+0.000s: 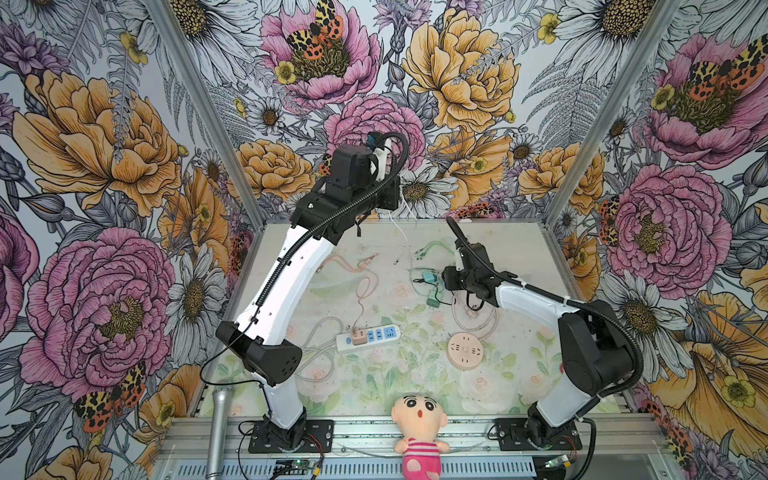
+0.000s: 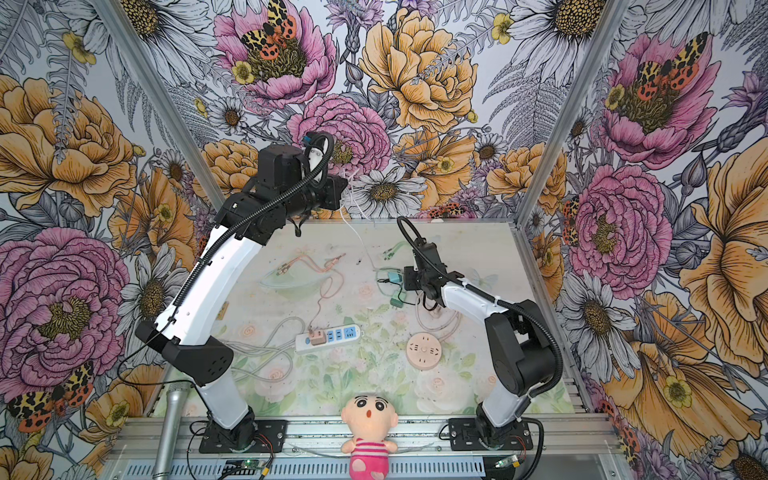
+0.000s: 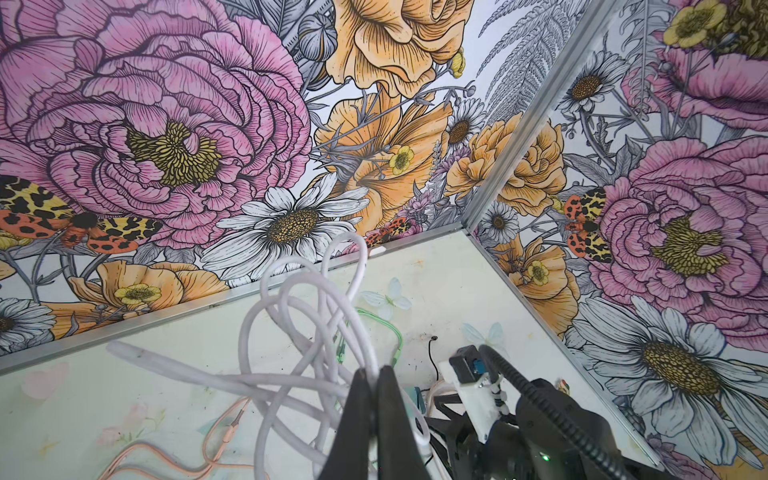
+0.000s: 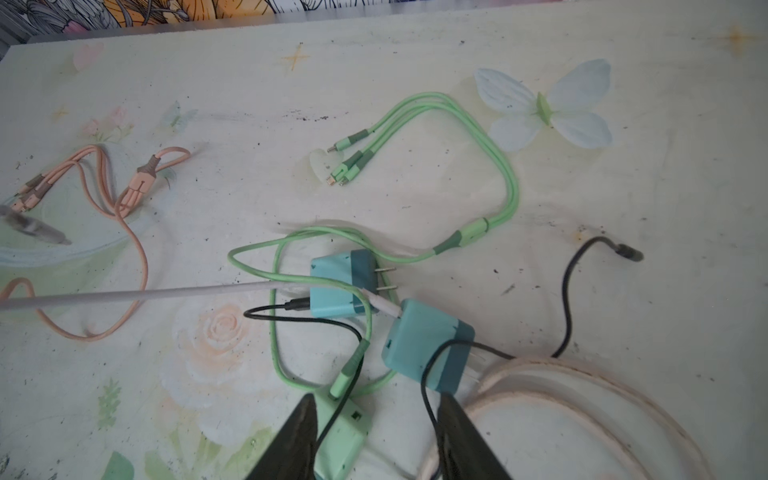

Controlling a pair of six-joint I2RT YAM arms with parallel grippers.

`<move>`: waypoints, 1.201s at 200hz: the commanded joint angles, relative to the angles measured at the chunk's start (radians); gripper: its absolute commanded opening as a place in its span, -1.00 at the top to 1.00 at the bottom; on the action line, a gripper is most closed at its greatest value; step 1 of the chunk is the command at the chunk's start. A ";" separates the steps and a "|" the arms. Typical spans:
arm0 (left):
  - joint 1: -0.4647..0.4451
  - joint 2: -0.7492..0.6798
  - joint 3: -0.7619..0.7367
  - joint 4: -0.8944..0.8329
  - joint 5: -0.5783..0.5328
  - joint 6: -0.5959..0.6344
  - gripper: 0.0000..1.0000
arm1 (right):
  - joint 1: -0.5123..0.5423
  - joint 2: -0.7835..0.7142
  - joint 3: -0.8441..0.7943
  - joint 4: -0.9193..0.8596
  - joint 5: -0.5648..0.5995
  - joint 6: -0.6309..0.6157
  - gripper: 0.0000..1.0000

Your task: Insert the plug

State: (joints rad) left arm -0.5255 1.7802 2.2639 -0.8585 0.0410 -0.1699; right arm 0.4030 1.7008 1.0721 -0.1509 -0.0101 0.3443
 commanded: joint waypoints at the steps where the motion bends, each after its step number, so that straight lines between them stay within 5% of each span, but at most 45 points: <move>1: 0.029 -0.001 0.023 0.017 0.090 -0.035 1.00 | 0.012 0.069 0.079 0.090 -0.037 -0.061 0.04; 81: 0.064 -0.005 0.008 0.017 0.122 -0.042 1.00 | 0.018 0.177 0.143 0.056 -0.074 -0.107 0.04; 240: 0.067 -0.043 -0.028 0.018 0.131 -0.044 1.00 | 0.022 0.347 0.307 -0.040 0.069 -0.128 0.03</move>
State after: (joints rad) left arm -0.4667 1.7782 2.2436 -0.8616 0.1520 -0.2070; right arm 0.4160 2.0285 1.3426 -0.1745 0.0402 0.2214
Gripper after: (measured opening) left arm 0.057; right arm 0.496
